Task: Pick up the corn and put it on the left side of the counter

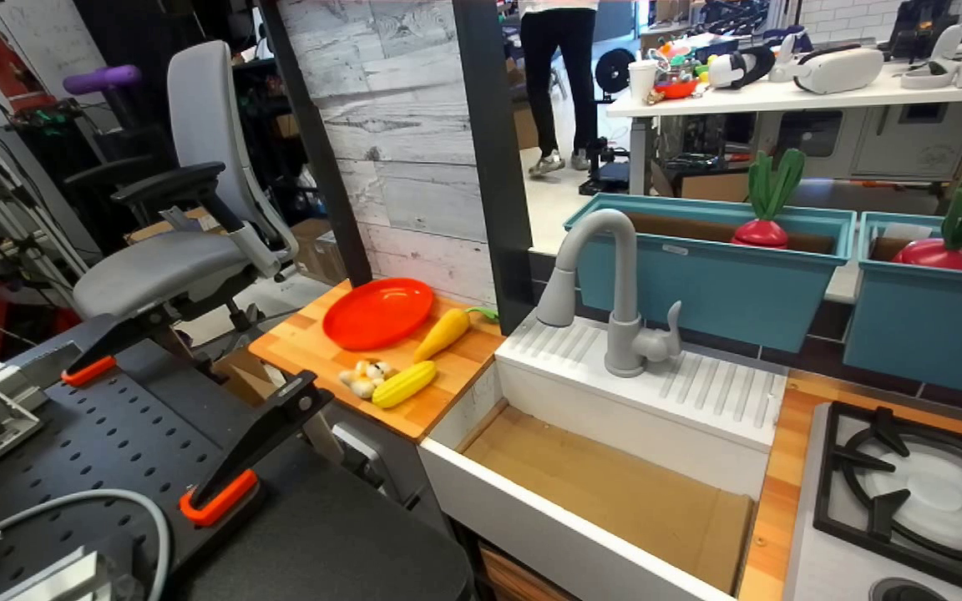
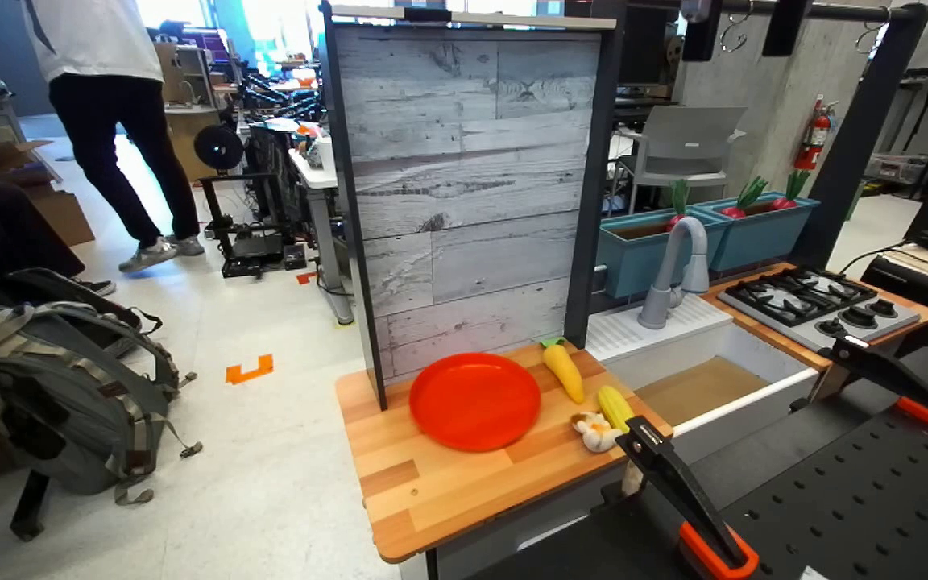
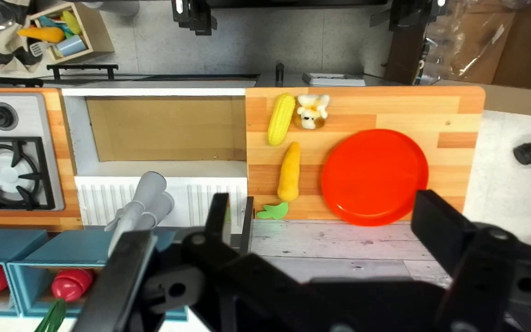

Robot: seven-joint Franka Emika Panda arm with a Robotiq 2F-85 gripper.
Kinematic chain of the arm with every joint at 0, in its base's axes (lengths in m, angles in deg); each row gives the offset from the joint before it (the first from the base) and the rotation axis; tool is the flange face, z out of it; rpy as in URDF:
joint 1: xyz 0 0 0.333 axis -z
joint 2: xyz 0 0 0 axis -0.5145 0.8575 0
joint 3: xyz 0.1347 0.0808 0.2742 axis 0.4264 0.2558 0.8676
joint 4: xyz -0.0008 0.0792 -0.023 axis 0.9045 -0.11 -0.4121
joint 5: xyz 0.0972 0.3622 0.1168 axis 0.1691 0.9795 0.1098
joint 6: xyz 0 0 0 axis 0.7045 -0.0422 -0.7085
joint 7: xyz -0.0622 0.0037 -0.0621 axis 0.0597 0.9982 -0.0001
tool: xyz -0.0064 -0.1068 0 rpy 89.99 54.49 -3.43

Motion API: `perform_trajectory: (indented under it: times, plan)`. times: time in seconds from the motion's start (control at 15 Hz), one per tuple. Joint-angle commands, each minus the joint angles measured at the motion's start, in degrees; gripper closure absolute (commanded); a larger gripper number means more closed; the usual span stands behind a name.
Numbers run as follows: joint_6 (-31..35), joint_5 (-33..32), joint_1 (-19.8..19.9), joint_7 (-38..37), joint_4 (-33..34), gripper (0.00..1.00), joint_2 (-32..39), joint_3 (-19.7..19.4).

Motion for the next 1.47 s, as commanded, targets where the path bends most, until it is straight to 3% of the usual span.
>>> perform_trajectory:
  times: [0.0, 0.4, 0.73, 0.93, 1.4]
  plan:
    - [6.85, 0.84, 0.47, 0.22, 0.81, 0.00, 6.34, -0.93]
    - [15.72, 6.15, 1.04, 6.30, 1.93, 0.00, 19.47, -1.55]
    - [21.32, 15.13, 5.17, 15.90, 3.14, 0.00, 30.86, 0.08]
    - [21.61, 18.27, 9.12, 19.29, 6.02, 0.00, 38.33, 1.34]
    - [20.20, 18.02, 13.76, 17.75, 15.53, 0.00, 51.09, 3.21]
